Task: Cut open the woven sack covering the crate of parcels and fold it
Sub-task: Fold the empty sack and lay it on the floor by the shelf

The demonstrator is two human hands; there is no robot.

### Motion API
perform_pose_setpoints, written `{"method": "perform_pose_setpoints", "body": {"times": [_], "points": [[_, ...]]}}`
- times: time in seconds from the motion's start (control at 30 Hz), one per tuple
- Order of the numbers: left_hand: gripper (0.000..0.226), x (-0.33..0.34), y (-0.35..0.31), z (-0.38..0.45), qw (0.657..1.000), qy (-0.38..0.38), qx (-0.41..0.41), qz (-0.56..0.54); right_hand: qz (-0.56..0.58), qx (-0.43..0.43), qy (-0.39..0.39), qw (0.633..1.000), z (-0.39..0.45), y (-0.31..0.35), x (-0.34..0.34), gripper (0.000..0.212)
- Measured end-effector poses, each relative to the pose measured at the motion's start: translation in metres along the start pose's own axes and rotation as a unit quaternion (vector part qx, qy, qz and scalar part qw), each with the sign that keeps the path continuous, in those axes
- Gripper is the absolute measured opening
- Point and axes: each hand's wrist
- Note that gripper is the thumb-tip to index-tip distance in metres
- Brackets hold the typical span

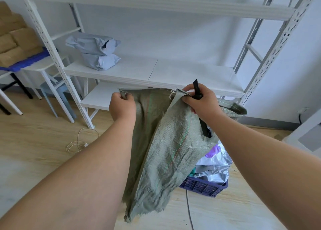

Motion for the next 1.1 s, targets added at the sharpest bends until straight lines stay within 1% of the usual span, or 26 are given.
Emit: {"method": "perform_pose_setpoints", "body": {"times": [0.1,0.23,0.37,0.43,0.47,0.53,0.57,0.6,0.63,0.67,0.7,0.73,0.8,0.83,0.87,0.9,0.93,1.0,1.03,1.07,1.1], "points": [[0.019,-0.01,0.003,0.004,1.0,-0.023,-0.017,0.003,-0.013,-0.008,0.008,1.0,0.003,0.003,0.007,0.024],[0.021,-0.02,0.006,0.006,0.999,-0.034,-0.034,-0.008,0.032,-0.007,0.032,0.999,0.005,0.008,0.017,0.035],[0.028,-0.02,0.0,-0.001,0.999,-0.016,-0.019,-0.019,-0.012,-0.015,0.032,0.999,0.004,0.008,0.025,0.031],[0.024,-0.015,-0.01,-0.009,0.999,0.03,0.02,-0.022,-0.032,-0.023,0.045,0.998,0.004,0.008,0.031,0.028],[0.021,-0.012,-0.015,-0.014,0.995,0.078,0.053,-0.021,-0.043,-0.026,0.061,0.997,0.004,0.009,0.035,0.029],[0.013,-0.004,-0.025,-0.022,0.973,0.2,0.108,-0.032,-0.06,-0.029,0.083,0.994,0.005,0.01,0.041,0.036],[0.015,-0.003,-0.029,-0.026,0.959,0.25,0.13,-0.028,-0.073,-0.032,0.079,0.994,0.005,0.011,0.043,0.041],[0.027,-0.002,-0.032,-0.029,0.947,0.283,0.151,-0.009,-0.088,-0.035,0.065,0.993,0.006,0.011,0.043,0.047],[0.037,-0.001,-0.033,-0.032,0.94,0.301,0.159,0.013,-0.101,-0.039,0.051,0.993,0.007,0.012,0.043,0.053],[0.041,0.0,-0.032,-0.033,0.938,0.311,0.151,0.021,-0.11,-0.04,0.041,0.992,0.008,0.012,0.042,0.059],[0.04,-0.001,-0.033,-0.034,0.94,0.315,0.132,0.017,-0.121,-0.037,0.041,0.991,0.01,0.012,0.04,0.061],[0.037,-0.001,-0.033,-0.035,0.94,0.321,0.114,0.006,-0.137,-0.028,0.048,0.989,0.011,0.013,0.039,0.057],[0.032,-0.004,-0.033,-0.035,0.937,0.341,0.075,-0.027,-0.164,-0.01,0.061,0.985,0.014,0.013,0.037,0.032],[0.039,-0.006,-0.032,-0.033,0.932,0.355,0.048,-0.049,-0.164,-0.011,0.054,0.985,0.016,0.014,0.036,0.022],[0.056,-0.007,-0.029,-0.03,0.925,0.372,0.024,-0.066,-0.159,-0.017,0.036,0.986,0.017,0.015,0.035,0.017],[0.071,-0.01,-0.025,-0.028,0.917,0.395,0.012,-0.061,-0.151,-0.025,0.015,0.988,0.019,0.016,0.034,0.015],[0.078,-0.012,-0.02,-0.027,0.909,0.416,0.017,-0.033,-0.141,-0.031,0.0,0.99,0.02,0.018,0.033,0.015],[0.077,-0.013,-0.005,-0.029,0.897,0.437,0.022,0.063,-0.123,-0.035,-0.001,0.992,0.025,0.022,0.031,0.017],[0.07,-0.012,0.004,-0.03,0.895,0.435,0.02,0.098,-0.115,-0.034,0.006,0.993,0.027,0.024,0.03,0.017],[0.056,-0.007,0.014,-0.03,0.901,0.418,0.025,0.109,-0.104,-0.034,0.015,0.994,0.029,0.026,0.03,0.019],[0.041,-0.004,0.02,-0.033,0.915,0.39,0.032,0.102,-0.095,-0.036,0.02,0.995,0.03,0.028,0.031,0.024]]}}
Point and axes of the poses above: each hand's wrist, its own z-axis towards the middle knuckle, its own x-axis out of the palm, y = z × x, and after that the axes turned 4 degrees about y, right-handed
